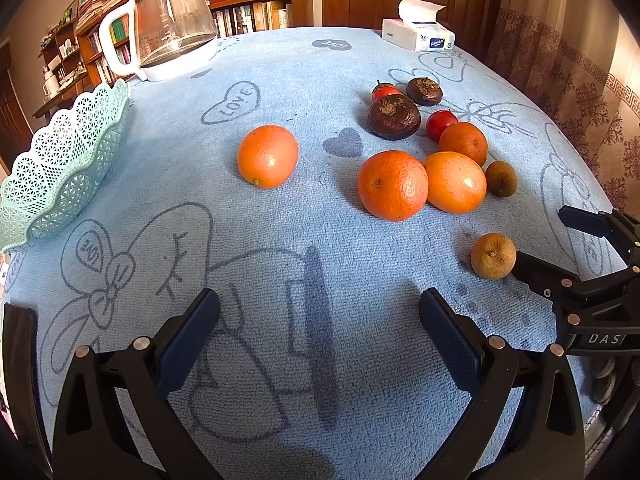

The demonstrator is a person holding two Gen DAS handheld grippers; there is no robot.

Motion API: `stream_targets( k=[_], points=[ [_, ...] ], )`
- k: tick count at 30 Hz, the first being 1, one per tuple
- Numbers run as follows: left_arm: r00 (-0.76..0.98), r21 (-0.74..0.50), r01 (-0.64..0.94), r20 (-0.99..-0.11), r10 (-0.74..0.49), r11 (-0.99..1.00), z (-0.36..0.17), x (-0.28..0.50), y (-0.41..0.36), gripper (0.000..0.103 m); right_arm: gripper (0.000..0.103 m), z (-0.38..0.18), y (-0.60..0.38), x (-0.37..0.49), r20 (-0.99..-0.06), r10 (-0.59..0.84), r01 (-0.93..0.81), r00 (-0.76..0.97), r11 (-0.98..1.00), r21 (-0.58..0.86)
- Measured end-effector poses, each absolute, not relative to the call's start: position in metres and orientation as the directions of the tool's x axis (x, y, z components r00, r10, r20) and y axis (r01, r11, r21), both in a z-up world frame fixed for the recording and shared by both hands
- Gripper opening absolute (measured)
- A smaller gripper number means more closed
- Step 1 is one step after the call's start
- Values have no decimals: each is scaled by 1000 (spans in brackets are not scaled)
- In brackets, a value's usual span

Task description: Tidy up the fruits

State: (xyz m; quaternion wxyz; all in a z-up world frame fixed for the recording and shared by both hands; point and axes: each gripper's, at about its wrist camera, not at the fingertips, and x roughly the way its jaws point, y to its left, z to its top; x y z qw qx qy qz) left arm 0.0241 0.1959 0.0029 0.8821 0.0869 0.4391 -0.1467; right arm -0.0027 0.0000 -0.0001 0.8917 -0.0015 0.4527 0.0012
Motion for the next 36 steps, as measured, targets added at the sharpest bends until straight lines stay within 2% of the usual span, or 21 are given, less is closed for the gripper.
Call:
stream_targets(
  k=[6, 13, 21, 29, 36],
  points=[
    [572, 0, 329, -796, -199, 944, 6, 24, 199, 101, 98, 3, 0, -3, -803, 4, -5, 597, 1000, 2],
    [626, 43, 298, -763, -160, 954, 18, 27, 210, 101, 98, 13, -2, -10, -776, 17, -8, 631, 1000, 15],
    [679, 53, 246, -722, -133, 968, 35, 41, 229, 101, 98, 42, -34, -23, -638, 170, -2, 751, 967, 255],
    [684, 81, 245, -721, -113, 966, 33, 72, 218, 100, 98, 46, -39, -24, -618, 165, 17, 769, 961, 277],
    [661, 84, 270, -740, -121, 959, 25, 96, 206, 89, 98, 43, -41, -24, -622, 154, 28, 767, 961, 274]
  ],
)
